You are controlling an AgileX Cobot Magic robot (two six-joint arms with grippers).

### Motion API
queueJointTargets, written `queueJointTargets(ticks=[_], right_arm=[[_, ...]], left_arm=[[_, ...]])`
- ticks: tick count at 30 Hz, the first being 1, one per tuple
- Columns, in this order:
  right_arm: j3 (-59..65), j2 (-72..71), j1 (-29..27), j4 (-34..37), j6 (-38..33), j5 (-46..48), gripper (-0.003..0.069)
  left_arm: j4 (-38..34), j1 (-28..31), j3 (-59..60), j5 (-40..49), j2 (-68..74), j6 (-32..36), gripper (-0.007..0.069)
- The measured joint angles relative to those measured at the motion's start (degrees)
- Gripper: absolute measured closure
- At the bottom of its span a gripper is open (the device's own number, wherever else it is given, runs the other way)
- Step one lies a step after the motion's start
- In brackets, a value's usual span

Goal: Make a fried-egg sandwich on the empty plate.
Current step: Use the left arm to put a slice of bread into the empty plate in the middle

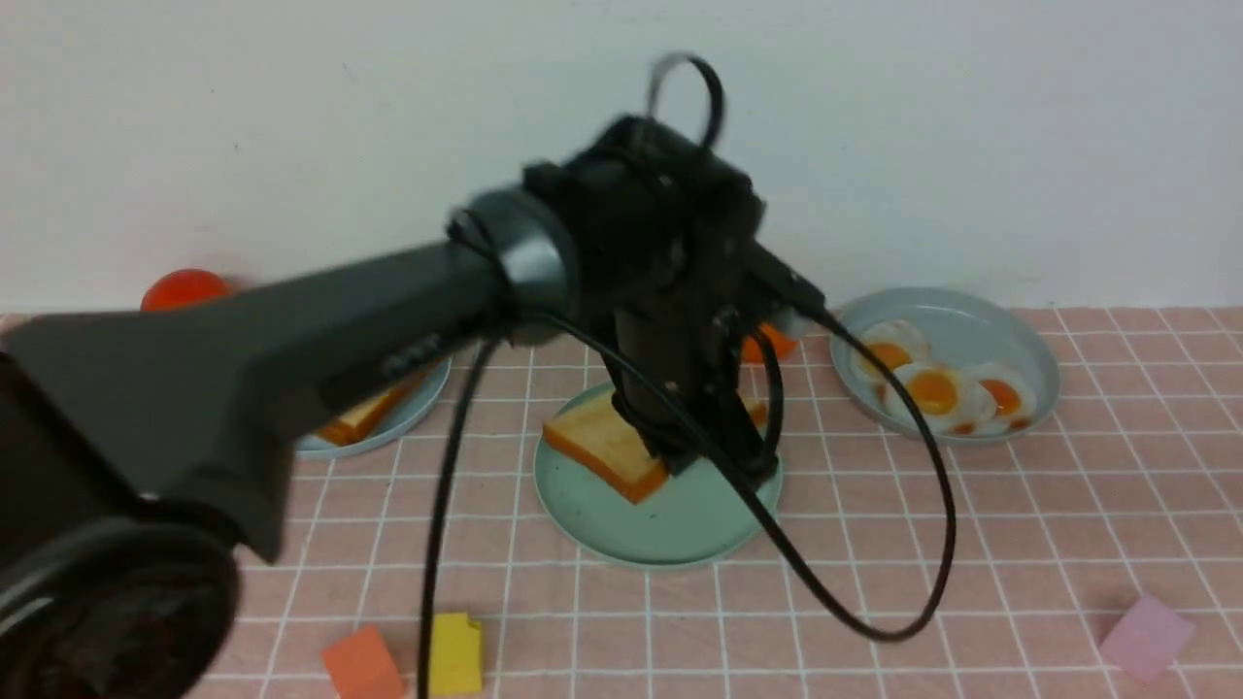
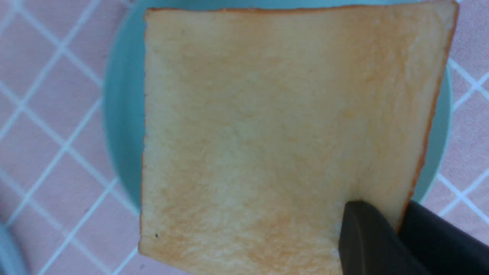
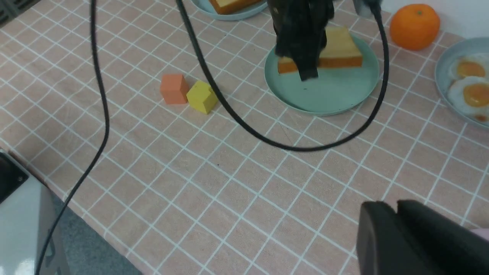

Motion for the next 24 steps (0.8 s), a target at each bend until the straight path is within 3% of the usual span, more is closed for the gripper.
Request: queueJointTargets(ticks=[10, 13, 21, 24], right_arm=[[0.00, 0.00, 0.00, -0.12, 0.00, 0.30, 0.0565], [0.00, 0.00, 0.00, -0.12, 0.00, 0.39, 0.0564], [0.00, 0.00, 0.00, -0.14, 0.00, 0.44, 0.0555], [0.00, 0.00, 0.00, -0.14, 0.00, 0.44, 0.0552]], left_arm=[[0.57, 0.00, 0.13, -3.12, 4.10, -0.10, 0.0554], [0.52, 0.00, 0.13, -3.18, 4.30, -0.10, 0.0499], [0.52, 0.00, 0.18, -3.49, 2.78, -0.96, 0.0137], [-0.08, 0.00, 0.23, -2.83, -0.22, -2.56, 0.0062]])
